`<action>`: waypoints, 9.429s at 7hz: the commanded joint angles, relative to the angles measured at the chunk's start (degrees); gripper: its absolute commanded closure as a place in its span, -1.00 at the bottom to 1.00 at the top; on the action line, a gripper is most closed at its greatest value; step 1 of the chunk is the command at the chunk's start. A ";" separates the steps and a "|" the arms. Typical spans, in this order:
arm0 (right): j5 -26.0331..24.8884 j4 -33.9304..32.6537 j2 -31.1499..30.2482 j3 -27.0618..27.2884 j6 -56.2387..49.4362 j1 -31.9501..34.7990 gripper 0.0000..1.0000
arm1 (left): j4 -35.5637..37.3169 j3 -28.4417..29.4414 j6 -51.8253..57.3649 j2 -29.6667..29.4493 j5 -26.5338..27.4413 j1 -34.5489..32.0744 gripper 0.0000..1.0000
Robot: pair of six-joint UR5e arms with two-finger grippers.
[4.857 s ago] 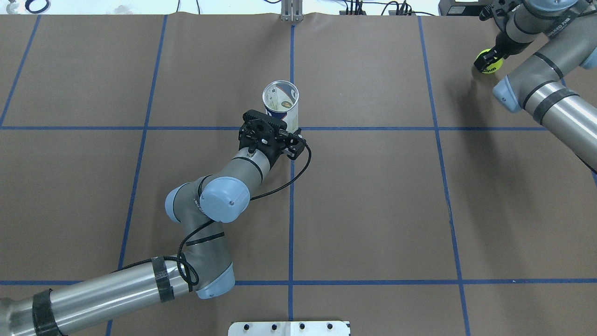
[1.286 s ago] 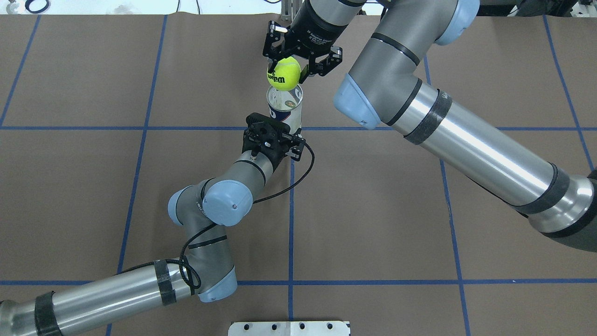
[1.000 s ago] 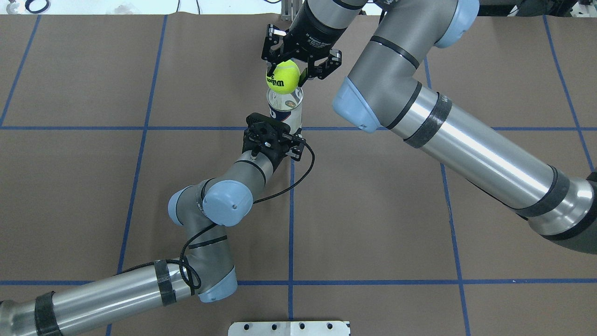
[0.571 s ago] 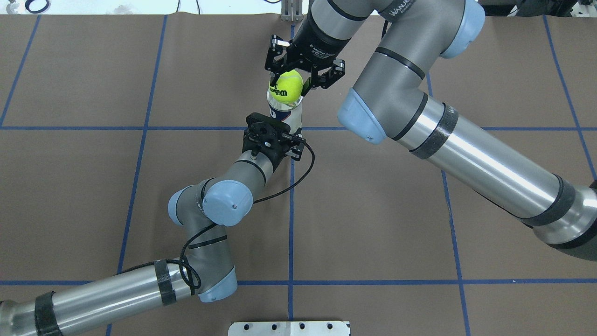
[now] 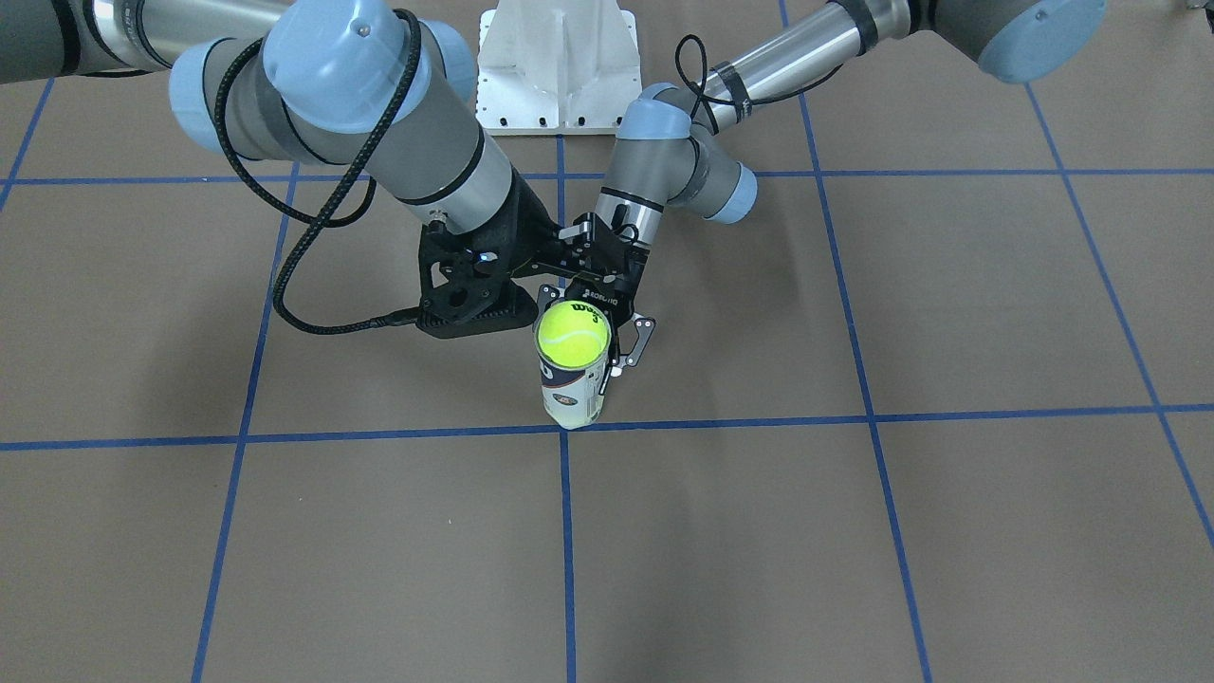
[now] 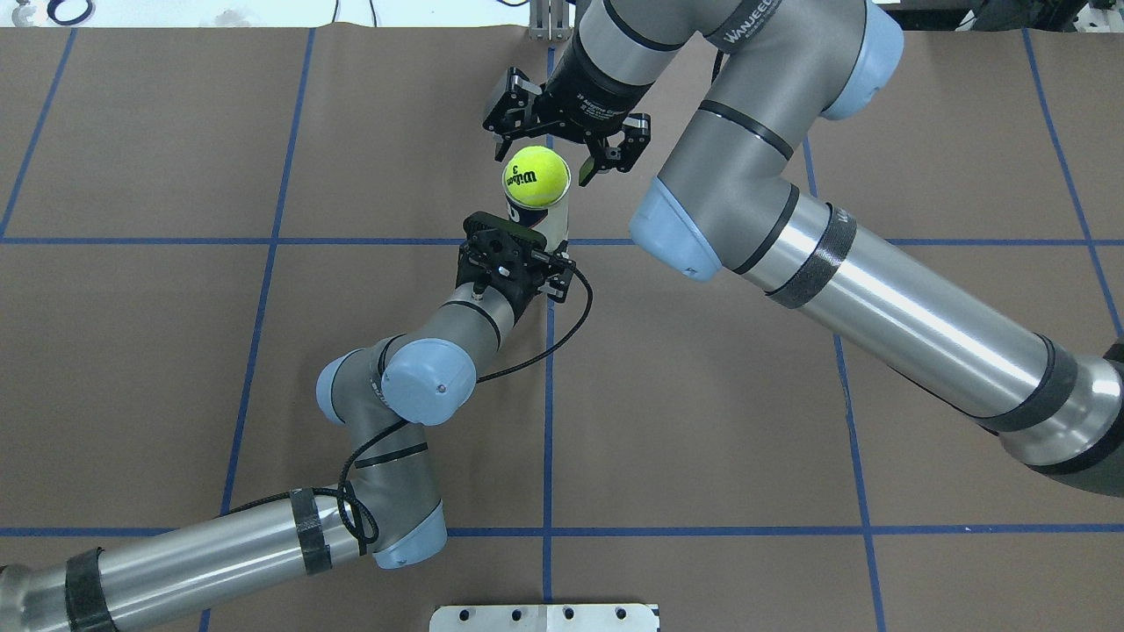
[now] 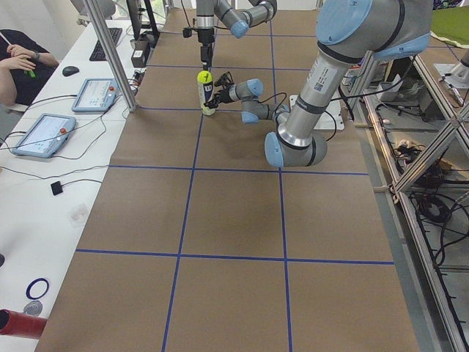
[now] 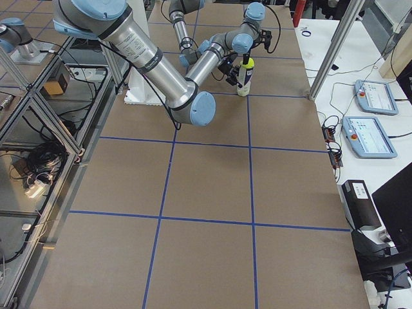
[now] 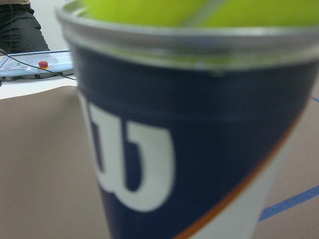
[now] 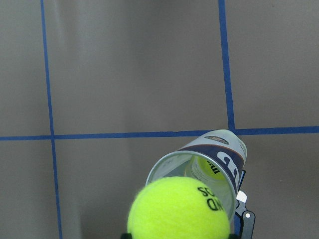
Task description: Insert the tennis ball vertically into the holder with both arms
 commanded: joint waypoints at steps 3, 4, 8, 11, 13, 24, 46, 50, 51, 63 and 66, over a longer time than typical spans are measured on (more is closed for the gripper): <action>0.03 0.00 0.09 0.63 0.00 -0.05 -0.98 | 0.26 0.09 0.17 0.26 0.23 0.00 -0.96; 0.03 0.00 -0.09 1.24 0.00 0.04 -0.98 | 0.26 0.09 0.18 0.44 0.15 0.00 -0.97; -0.32 0.09 0.00 2.39 0.00 0.57 0.26 | 0.26 0.09 0.18 0.44 0.06 0.00 -0.97; -2.43 0.53 -0.09 2.22 -1.14 0.31 1.00 | 0.17 0.09 0.35 0.44 0.06 0.00 -0.97; -2.60 0.62 -0.09 1.60 -1.32 -0.04 1.00 | 0.26 0.09 0.35 0.44 0.06 0.00 -0.97; -3.42 0.44 0.62 1.95 -0.62 1.08 -1.00 | 0.88 -2.53 0.35 0.79 -2.91 -0.09 -0.98; 5.27 -9.58 -48.06 -1.92 -79.19 44.75 -1.00 | 62.84 -16.45 44.27 31.55 -75.83 -67.14 -0.99; 5.22 -16.44 -52.64 8.63 -79.01 48.12 -1.00 | 63.37 -16.70 44.56 31.99 -73.59 -67.32 -0.99; 5.39 -16.52 -52.56 8.63 -78.67 48.12 -1.00 | 63.28 -17.48 44.47 33.21 -73.68 -67.32 -0.99; 8.47 -16.08 -54.05 8.98 -75.32 48.03 -1.00 | 63.28 -21.97 50.27 39.37 -74.21 -70.05 -0.99; 8.38 -16.00 -54.05 8.98 -75.41 48.03 -1.00 | 63.28 -21.97 50.27 39.29 -74.21 -70.05 -0.99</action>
